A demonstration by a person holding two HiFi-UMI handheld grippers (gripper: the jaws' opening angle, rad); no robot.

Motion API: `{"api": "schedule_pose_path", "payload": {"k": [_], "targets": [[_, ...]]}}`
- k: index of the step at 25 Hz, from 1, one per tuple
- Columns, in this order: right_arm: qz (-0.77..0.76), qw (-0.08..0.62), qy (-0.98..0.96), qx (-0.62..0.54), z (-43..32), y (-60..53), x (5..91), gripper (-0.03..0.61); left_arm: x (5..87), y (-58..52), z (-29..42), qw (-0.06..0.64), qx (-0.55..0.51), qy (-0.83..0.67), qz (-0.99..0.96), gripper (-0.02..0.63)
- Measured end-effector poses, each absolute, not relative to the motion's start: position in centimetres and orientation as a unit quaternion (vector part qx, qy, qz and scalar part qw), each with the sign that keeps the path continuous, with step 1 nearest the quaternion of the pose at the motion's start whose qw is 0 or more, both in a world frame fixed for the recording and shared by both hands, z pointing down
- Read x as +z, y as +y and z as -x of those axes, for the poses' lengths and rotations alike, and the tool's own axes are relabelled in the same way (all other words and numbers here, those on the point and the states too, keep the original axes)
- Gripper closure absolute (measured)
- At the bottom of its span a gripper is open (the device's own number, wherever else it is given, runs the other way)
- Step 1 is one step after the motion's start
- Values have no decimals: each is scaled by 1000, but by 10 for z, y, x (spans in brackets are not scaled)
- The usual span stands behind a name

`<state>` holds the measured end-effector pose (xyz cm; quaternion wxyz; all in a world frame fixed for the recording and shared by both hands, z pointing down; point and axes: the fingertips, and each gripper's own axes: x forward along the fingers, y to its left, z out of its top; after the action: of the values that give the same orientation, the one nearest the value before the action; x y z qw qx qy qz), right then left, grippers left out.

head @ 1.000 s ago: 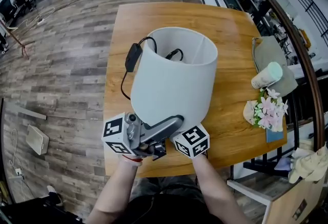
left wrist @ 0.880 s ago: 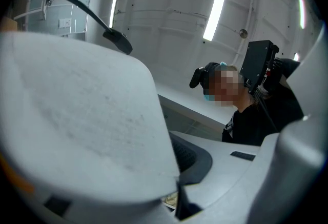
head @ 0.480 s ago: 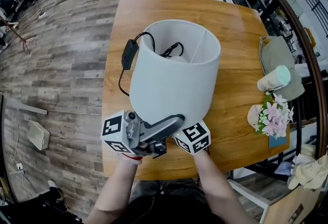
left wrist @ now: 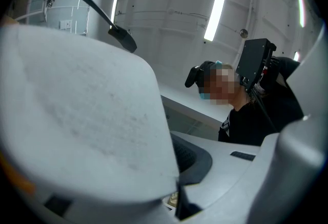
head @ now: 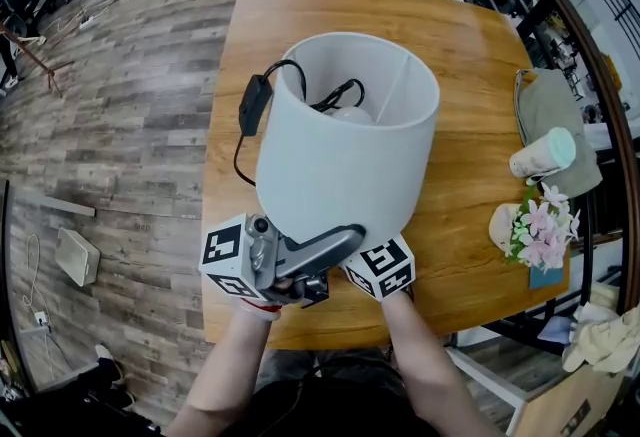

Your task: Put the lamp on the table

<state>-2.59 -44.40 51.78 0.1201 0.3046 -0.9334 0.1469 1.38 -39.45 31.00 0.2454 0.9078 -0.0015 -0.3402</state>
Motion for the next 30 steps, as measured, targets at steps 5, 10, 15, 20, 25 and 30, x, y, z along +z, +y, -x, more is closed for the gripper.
{"api": "schedule_pose_path", "payload": {"k": [5,10,15,20,25,30], "targets": [[-312,134,-931,137,26,-442,519,405,312,-388,-14,243,-340,2,-909,598],[-337,137,-922,135,23,-440,520,402,312,-386,-11,246,-346,1,-905,600],[-354,138,-916,133,17,-435,518,393,315,-379,-12,250,-346,3,-904,600],[-374,140,-907,133,9,-428,518,387,317,-372,-14,251,-345,4,-905,600],[-394,140,-897,141,-1,-418,521,387,320,-365,-13,254,-345,8,-904,598],[-407,136,-893,137,-5,-409,516,387,323,-355,-16,252,-339,15,-906,597]]}}
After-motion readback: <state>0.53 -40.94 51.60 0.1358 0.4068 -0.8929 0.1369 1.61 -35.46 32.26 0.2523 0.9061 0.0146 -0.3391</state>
